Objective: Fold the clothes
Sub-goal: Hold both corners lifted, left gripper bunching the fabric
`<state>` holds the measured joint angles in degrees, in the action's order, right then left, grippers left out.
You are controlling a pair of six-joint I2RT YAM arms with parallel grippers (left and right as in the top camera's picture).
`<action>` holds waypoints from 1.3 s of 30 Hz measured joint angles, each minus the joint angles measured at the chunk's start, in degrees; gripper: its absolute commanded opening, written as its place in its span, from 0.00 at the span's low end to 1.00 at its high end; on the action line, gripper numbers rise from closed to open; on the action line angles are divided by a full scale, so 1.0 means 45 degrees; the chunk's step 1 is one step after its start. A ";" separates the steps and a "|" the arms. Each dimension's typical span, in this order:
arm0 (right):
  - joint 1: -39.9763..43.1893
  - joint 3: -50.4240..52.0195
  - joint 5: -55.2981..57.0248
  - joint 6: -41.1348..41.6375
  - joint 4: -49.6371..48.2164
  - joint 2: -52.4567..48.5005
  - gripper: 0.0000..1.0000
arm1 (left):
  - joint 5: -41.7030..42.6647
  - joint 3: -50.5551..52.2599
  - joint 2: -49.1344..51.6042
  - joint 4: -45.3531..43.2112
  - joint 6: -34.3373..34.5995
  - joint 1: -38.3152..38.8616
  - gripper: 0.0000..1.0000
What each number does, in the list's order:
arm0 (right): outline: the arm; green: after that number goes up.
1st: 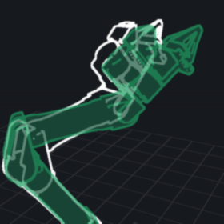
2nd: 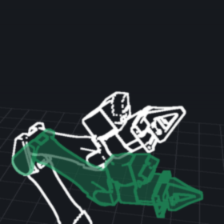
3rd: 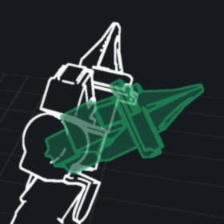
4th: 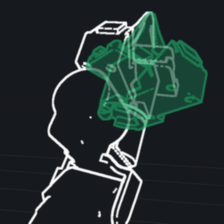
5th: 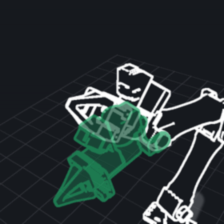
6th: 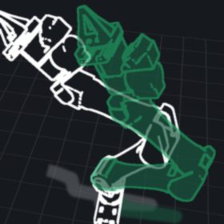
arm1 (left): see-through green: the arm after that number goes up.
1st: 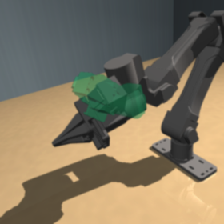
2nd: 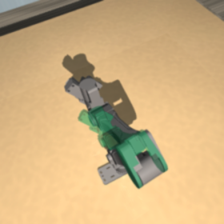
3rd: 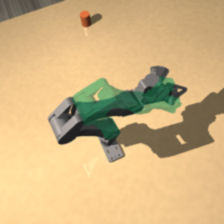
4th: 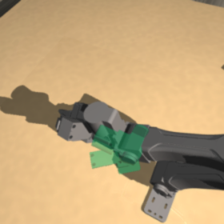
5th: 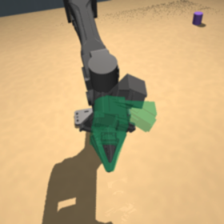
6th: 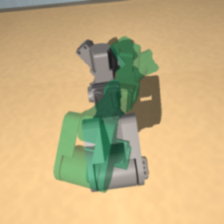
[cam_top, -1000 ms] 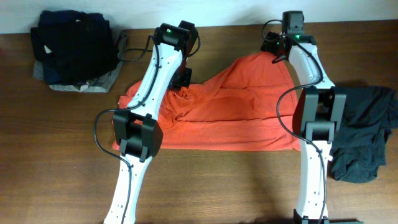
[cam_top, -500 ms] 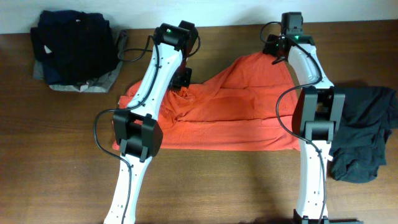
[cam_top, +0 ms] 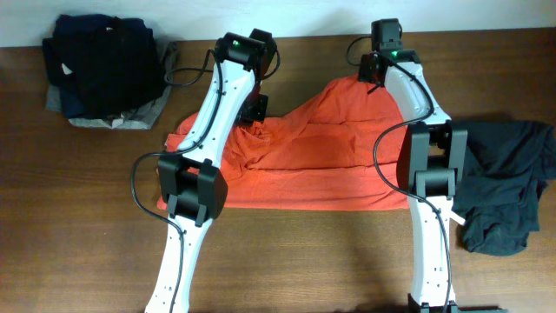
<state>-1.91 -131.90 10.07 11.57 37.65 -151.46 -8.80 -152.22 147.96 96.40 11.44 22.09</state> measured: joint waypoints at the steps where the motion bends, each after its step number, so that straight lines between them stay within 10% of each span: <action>1: 0.0000 0.0000 0.0005 0.0005 -0.0005 0.0000 0.51 | 0.0000 0.0000 0.0000 0.0000 -0.0005 0.0005 0.15; 19: 0.0034 0.0000 0.0631 0.0097 -0.0097 -0.0058 0.04 | 0.0000 0.0000 0.0000 -0.0044 -0.0005 0.0005 0.15; 23: 0.0126 -0.0024 0.0563 0.0160 -0.0107 -0.0073 0.43 | 0.0005 0.0000 0.0000 -0.0083 0.0000 0.0005 0.15; 28: 0.0253 -0.0253 0.0321 0.0141 -0.0204 -0.0136 0.68 | 0.0005 0.0000 0.0000 -0.0267 0.0000 0.0005 0.15; 39: 0.0262 -0.0908 -0.0112 0.0117 -0.0476 -0.0151 0.72 | 0.0000 0.0000 0.0000 -0.0369 0.0000 0.0000 0.15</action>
<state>-0.73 -135.98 9.56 12.10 35.51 -152.14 -8.80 -152.22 147.96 94.74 11.44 22.09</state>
